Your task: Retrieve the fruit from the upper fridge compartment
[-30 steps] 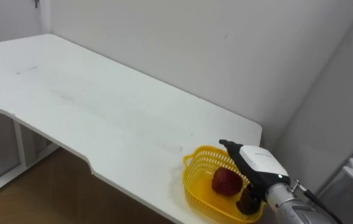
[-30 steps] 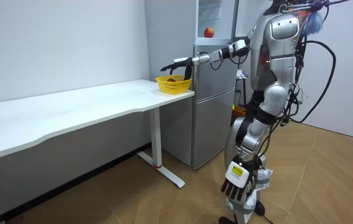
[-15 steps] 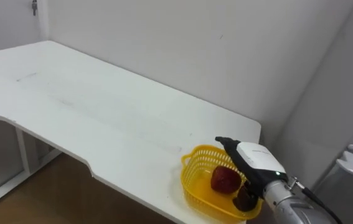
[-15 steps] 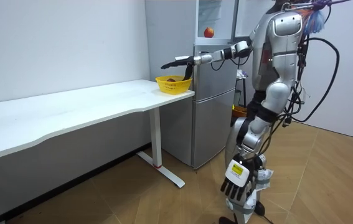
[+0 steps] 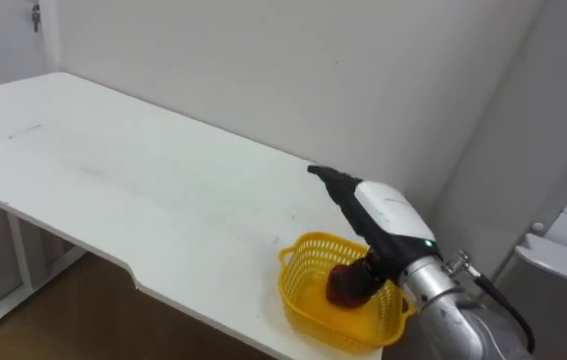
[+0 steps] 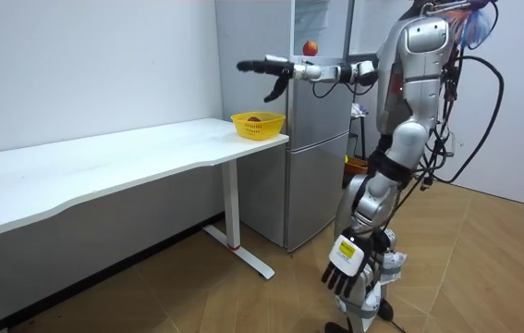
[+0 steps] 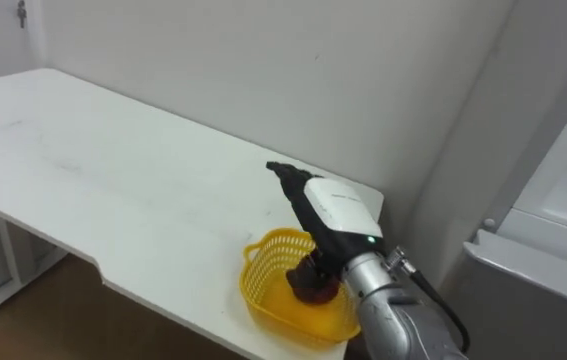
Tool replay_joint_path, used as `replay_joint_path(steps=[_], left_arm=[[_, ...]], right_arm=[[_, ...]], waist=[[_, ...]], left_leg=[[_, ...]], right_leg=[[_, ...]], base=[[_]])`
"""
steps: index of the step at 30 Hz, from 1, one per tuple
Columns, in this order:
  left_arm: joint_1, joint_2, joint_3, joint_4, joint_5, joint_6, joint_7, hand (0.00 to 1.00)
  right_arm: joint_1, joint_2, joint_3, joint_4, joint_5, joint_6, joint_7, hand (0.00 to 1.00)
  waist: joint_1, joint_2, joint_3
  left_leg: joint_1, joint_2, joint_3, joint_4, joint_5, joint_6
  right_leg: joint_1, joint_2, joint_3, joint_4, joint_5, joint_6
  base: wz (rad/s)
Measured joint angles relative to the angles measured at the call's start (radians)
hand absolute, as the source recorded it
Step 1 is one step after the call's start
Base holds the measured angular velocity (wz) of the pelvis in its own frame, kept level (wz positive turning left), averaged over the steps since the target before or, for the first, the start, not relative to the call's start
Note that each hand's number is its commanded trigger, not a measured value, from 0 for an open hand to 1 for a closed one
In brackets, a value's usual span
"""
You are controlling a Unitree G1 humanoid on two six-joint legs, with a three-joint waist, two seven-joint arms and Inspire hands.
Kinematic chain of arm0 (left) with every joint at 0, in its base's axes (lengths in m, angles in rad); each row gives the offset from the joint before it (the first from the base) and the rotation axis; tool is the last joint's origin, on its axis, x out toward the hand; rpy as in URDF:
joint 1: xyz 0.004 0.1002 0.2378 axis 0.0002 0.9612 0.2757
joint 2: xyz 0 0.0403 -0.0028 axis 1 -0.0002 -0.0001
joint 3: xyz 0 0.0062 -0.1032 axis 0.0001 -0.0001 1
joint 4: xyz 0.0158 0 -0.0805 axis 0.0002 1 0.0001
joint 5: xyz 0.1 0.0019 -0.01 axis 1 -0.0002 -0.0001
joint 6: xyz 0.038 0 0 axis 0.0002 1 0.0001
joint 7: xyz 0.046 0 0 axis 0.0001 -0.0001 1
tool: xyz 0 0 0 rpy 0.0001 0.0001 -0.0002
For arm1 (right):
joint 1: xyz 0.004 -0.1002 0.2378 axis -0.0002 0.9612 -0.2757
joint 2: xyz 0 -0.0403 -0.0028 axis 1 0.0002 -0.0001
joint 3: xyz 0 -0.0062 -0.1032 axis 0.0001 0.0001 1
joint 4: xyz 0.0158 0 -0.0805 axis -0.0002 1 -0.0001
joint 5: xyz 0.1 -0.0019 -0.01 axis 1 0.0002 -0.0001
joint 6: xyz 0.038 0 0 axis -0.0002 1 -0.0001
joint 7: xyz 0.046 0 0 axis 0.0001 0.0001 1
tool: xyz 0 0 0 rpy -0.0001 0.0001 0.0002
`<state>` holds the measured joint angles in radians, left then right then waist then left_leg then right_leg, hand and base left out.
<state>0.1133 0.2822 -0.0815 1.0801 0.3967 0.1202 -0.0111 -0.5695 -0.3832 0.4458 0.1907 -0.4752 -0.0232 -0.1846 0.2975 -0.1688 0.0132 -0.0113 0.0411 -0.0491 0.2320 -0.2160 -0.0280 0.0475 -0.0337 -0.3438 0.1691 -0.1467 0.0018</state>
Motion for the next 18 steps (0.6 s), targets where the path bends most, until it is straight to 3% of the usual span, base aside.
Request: replay_joint_path(steps=[3, 5, 13, 18], left_arm=[[0.001, -0.008, 0.001, 0.0, 0.001, -0.003, 0.028, 0.0], [0.003, -0.015, 0.001, 0.0, 0.001, -0.009, 0.029, 0.0], [-0.001, -0.039, 0.0, -0.004, 0.0, -0.032, 0.042, 0.0], [0.002, -0.052, 0.0, 0.001, -0.009, -0.04, 0.046, 0.0]], right_arm=[[0.025, 0.004, -0.019, -0.097, 0.022, -0.034, -0.036, 0.0], [0.048, 0.016, -0.035, -0.131, 0.04, -0.042, -0.053, 0.0], [0.062, 0.071, -0.086, -0.219, 0.114, -0.059, -0.063, 0.0], [0.11, 0.077, -0.133, -0.282, 0.099, -0.094, -0.065, 0.0]], waist=[[-0.018, 0.019, -0.0095], [-0.022, 0.028, -0.0114], [-0.082, 0.044, -0.0032], [-0.106, 0.074, -0.0132]], left_leg=[[0.016, 0.001, 0.019, -0.012, 0.002, 0.002], [0.025, 0.001, 0.033, -0.019, 0.003, 0.003], [0.039, 0.005, 0.065, -0.028, 0.004, 0.005], [0.045, 0.005, 0.077, -0.027, 0.004, 0.005]], right_leg=[[0.003, 0.0, 0.017, 0.0, 0.0, 0.0], [0.004, -0.001, 0.027, 0.002, 0.0, 0.0], [0.0, 0.002, 0.069, 0.002, 0.004, -0.006], [-0.004, 0.002, 0.076, 0.002, 0.008, -0.004]], base=[[-0.13], [-0.23], [-0.12], [-0.06]])
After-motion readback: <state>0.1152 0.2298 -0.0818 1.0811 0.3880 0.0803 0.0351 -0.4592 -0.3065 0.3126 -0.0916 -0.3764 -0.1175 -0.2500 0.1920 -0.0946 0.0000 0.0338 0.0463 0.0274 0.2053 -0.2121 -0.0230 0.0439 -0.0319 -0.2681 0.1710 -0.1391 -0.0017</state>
